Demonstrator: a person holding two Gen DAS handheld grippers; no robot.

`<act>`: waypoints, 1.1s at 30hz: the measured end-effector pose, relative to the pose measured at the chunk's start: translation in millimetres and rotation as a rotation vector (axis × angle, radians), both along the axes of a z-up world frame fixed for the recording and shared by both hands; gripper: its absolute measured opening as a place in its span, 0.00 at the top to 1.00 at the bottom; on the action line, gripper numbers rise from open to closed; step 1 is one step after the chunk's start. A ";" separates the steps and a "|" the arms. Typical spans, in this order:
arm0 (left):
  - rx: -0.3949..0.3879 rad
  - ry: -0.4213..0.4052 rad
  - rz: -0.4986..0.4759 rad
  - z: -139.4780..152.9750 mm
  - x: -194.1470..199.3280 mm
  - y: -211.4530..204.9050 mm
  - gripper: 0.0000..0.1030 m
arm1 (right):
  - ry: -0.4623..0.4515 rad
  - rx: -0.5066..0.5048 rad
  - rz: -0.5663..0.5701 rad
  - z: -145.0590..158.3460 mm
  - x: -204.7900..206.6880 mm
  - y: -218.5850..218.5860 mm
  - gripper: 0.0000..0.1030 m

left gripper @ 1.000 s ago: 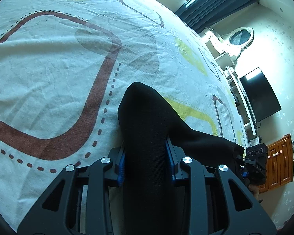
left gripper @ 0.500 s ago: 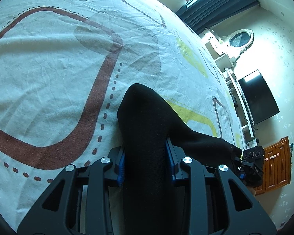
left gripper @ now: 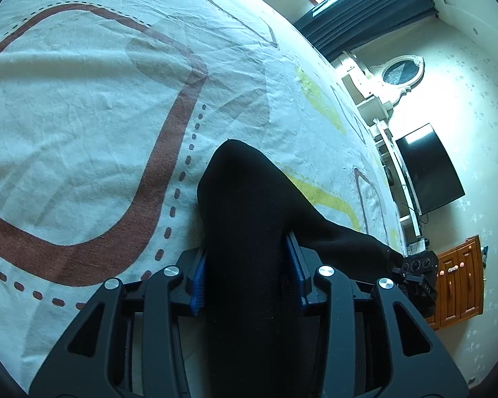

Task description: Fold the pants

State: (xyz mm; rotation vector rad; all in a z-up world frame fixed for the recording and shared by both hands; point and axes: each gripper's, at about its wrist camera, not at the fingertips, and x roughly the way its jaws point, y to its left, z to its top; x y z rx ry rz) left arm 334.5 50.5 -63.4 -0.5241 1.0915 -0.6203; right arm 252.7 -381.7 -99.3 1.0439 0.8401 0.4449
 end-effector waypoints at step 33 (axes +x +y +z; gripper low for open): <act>-0.145 0.080 -0.002 -8.0 -140.2 45.6 0.17 | 0.100 0.078 -0.006 1.9 -123.2 27.3 0.23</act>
